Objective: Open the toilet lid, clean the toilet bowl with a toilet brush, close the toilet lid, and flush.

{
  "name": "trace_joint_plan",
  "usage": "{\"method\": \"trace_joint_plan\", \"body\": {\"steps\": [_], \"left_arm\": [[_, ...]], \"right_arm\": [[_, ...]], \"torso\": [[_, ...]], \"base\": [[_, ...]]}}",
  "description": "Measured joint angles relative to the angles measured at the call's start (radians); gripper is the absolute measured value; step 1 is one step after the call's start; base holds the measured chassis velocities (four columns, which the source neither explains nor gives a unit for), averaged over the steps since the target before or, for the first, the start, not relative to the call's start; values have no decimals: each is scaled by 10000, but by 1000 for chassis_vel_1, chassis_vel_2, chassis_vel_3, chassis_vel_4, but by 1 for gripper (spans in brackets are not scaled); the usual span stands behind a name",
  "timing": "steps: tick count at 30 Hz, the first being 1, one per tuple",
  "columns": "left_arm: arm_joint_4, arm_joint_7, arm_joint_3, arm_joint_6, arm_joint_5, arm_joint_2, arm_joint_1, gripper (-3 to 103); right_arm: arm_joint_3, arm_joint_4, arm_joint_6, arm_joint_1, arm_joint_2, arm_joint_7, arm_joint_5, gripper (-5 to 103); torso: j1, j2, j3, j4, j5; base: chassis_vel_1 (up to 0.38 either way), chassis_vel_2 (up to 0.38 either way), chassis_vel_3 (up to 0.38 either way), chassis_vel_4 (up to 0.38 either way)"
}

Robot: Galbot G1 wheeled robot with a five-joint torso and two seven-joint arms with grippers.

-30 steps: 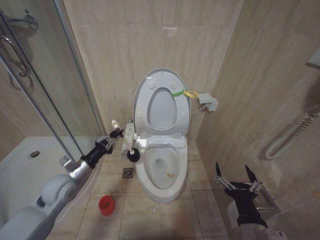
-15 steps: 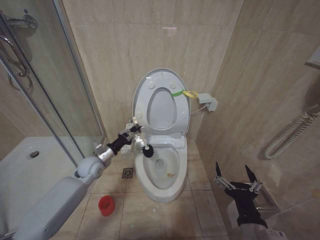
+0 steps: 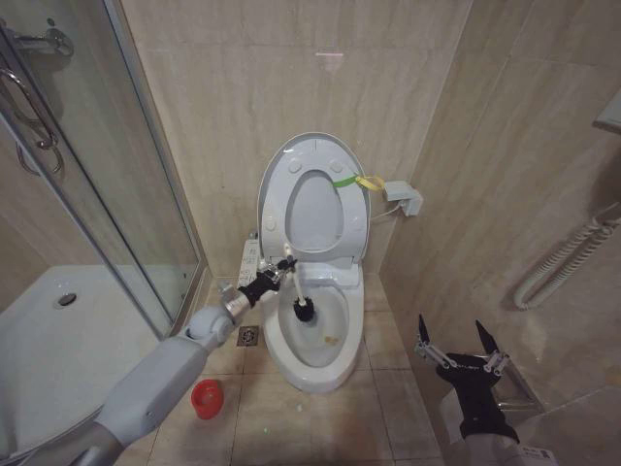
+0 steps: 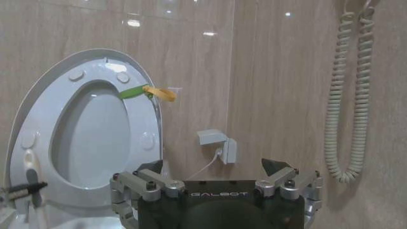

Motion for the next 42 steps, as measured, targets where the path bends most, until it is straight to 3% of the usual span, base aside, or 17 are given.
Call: {"method": "trace_joint_plan", "body": {"steps": [13, 23, 30, 42], "left_arm": [[1457, 312, 986, -666, 468, -400, -493, 16], [3457, 1210, 2072, -1795, 1047, -817, -1209, 16], [3962, 1545, 2402, -1958, 1208, -1078, -1311, 16], [4181, 1542, 2272, -1986, 1520, -1277, -935, 16]], "right_arm": [[0, 0, 0, 0, 0, 0, 0, 100], [0, 0, 0, 0, -2, -1, 0, 100], [0, 0, 0, 0, 0, 0, 0, 100], [0, 0, 0, 0, 0, 0, 0, 100]], "torso": [[0, 0, 0, 0, 1], [0, 0, 0, 2, 0], [0, 0, 0, 0, -1], [-1, 0, -1, 1, 1]], "base": [[0, 0, 0, 0], [0, 0, 0, 0], [0, 0, 0, 0], [0, 0, 0, 0]]}}
